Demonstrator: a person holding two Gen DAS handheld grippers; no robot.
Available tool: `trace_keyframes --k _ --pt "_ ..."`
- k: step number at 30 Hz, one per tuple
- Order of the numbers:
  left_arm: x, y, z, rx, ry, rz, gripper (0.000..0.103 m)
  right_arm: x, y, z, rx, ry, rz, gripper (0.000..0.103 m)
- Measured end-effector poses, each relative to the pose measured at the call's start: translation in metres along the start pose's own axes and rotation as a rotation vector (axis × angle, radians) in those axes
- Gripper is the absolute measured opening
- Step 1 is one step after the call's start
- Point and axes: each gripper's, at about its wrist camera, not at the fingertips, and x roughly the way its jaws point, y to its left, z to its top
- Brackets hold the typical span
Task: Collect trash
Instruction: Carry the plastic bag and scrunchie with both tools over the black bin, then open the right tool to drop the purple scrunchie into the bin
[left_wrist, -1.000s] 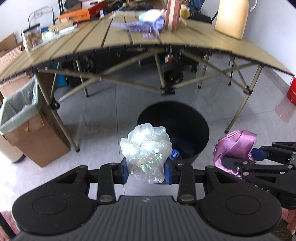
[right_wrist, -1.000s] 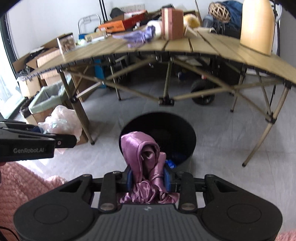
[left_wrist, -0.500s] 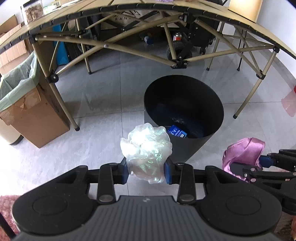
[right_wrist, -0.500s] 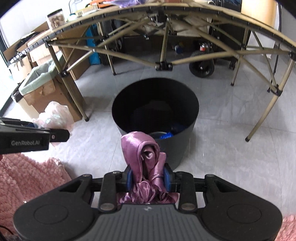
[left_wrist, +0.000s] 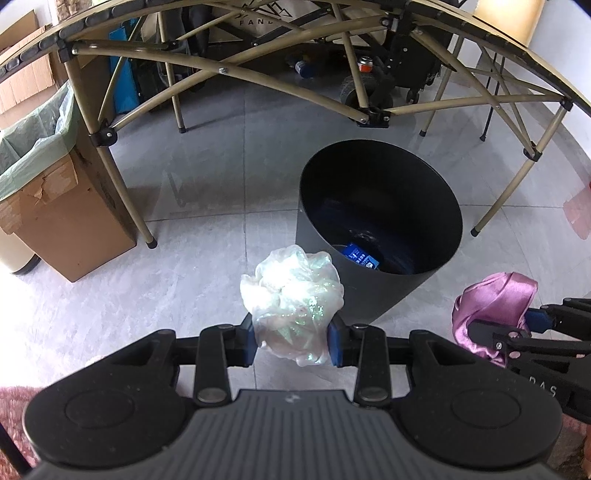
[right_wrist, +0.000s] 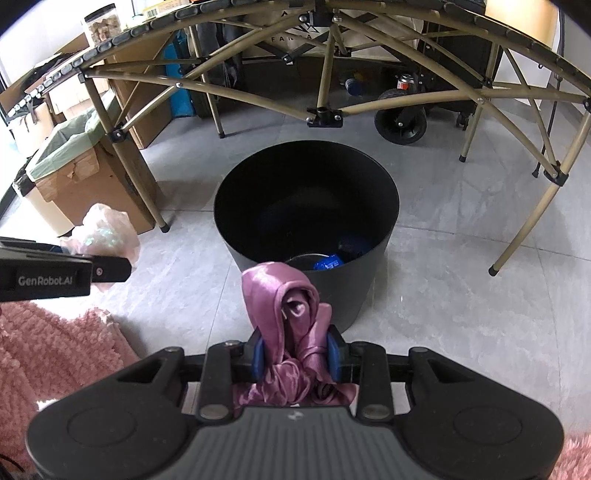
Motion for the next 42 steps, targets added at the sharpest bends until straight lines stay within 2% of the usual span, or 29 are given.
trace_keyframes --k 17,27,33,38,41,42 --pt "0.021 0.018 0.024 -0.037 0.015 0.023 0.036 0.035 0.004 0.071 -0.04 -0.056 -0.02 0.032" --pt "0.038 0.026 0.044 -0.058 0.018 0.054 0.036 0.067 0.001 0.114 -0.071 -0.054 -0.017 0.032" --pt "0.046 0.034 0.058 -0.079 0.013 0.072 0.036 0.087 -0.008 0.128 -0.047 -0.029 -0.01 0.033" --pt "0.052 0.041 0.066 -0.1 0.013 0.094 0.036 0.102 -0.017 0.132 0.003 -0.007 -0.011 0.042" --pt "0.055 0.042 0.066 -0.103 0.015 0.098 0.036 0.107 -0.019 0.134 0.026 0.001 -0.015 0.055" --pt "0.055 0.041 0.066 -0.1 0.014 0.1 0.036 0.108 -0.019 0.135 0.028 0.002 -0.016 0.063"
